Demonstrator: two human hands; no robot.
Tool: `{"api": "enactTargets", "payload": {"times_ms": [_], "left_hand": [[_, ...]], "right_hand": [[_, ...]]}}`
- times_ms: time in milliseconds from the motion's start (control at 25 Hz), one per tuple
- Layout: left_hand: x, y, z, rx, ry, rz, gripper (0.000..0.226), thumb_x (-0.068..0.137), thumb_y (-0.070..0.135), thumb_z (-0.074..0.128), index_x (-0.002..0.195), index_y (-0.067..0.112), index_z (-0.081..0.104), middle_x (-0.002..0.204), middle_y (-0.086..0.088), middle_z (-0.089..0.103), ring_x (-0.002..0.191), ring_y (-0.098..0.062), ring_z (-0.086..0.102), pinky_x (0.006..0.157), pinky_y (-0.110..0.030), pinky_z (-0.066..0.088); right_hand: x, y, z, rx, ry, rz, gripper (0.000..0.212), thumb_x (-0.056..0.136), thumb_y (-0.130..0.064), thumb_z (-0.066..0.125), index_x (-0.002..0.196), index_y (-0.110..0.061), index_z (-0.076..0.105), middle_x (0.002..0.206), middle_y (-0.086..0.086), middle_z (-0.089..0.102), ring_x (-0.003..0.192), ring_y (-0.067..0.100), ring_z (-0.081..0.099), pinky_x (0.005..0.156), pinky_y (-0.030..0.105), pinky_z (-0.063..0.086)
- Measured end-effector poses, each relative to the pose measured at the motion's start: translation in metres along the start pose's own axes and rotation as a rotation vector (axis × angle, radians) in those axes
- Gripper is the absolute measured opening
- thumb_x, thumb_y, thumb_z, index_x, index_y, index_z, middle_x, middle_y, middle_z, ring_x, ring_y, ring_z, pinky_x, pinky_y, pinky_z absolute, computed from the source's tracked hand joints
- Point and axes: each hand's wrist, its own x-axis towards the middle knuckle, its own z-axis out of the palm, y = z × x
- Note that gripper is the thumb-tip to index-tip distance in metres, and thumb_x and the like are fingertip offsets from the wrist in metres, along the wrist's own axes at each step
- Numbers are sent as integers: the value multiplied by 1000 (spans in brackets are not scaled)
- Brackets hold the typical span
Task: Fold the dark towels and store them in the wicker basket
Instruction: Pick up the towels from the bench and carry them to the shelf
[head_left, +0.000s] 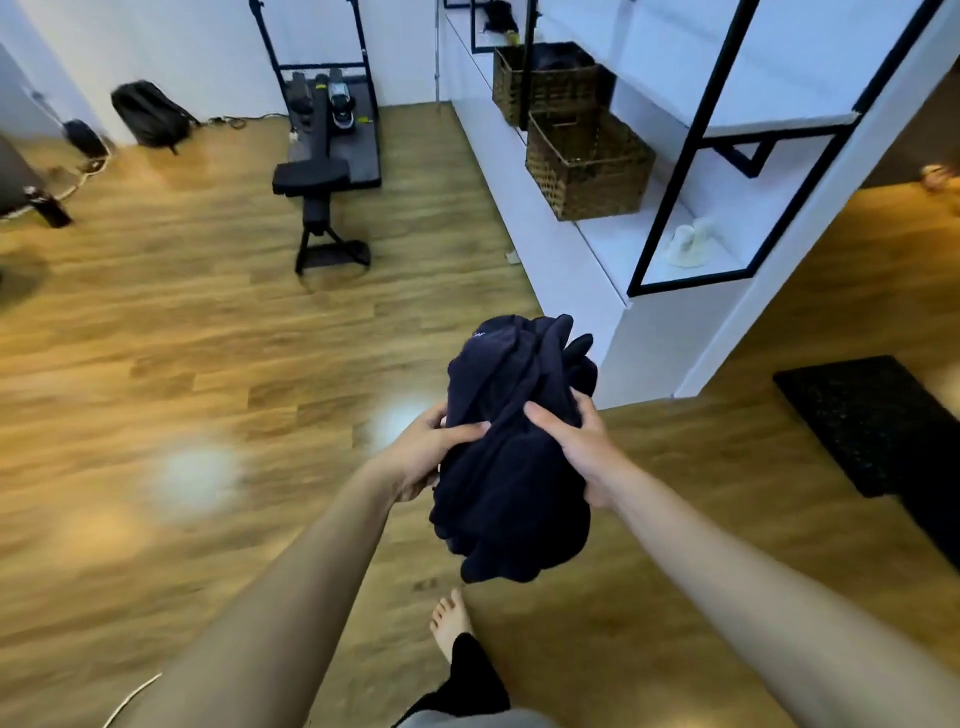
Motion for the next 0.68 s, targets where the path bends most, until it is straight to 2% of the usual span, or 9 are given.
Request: {"api": "enactTargets", "payload": {"times_ms": [200,320,400,560,680], "left_hand": [[109,101,-56,93,-36,-10,52,65,45,90,113,44,68,116,1,75,114,-31,69,109,-56,42],[172,157,-72,133,-79,6,61,66,44,89,121,42,63,116,5,75,112,-25,70,110,-59,42],[216,194,-77,138,-80,32,64,65,43,89,124,42,62,116,5,75,111,-24,70,108,-58,45],[304,265,-80,166,-139,96,55,75,38,85,124,43,63,116,5,75,107,-24,72,107,-60,43],[377,326,-73,147,-160,123,46,84,31,81,125,37,63,118,4,74,108,-21,72,104,-53,50]], "right_hand": [[113,-75,36,4,50,-17,78,72,-51,86,138,-45,47,126,-12,64,112,17,65,98,44,54],[175,-113,45,32,69,-46,73,69,-56,86,132,-50,51,126,-12,66,112,18,66,96,45,56],[219,-140,43,56,93,-52,73,72,-54,84,135,-49,48,127,-10,66,112,18,66,97,45,55],[309,-195,33,88,111,-91,76,75,-48,82,141,-46,44,128,-8,66,113,19,66,98,44,54],[376,-249,19,94,138,-157,79,73,-50,83,142,-47,43,129,-11,65,115,18,65,101,46,53]]}}
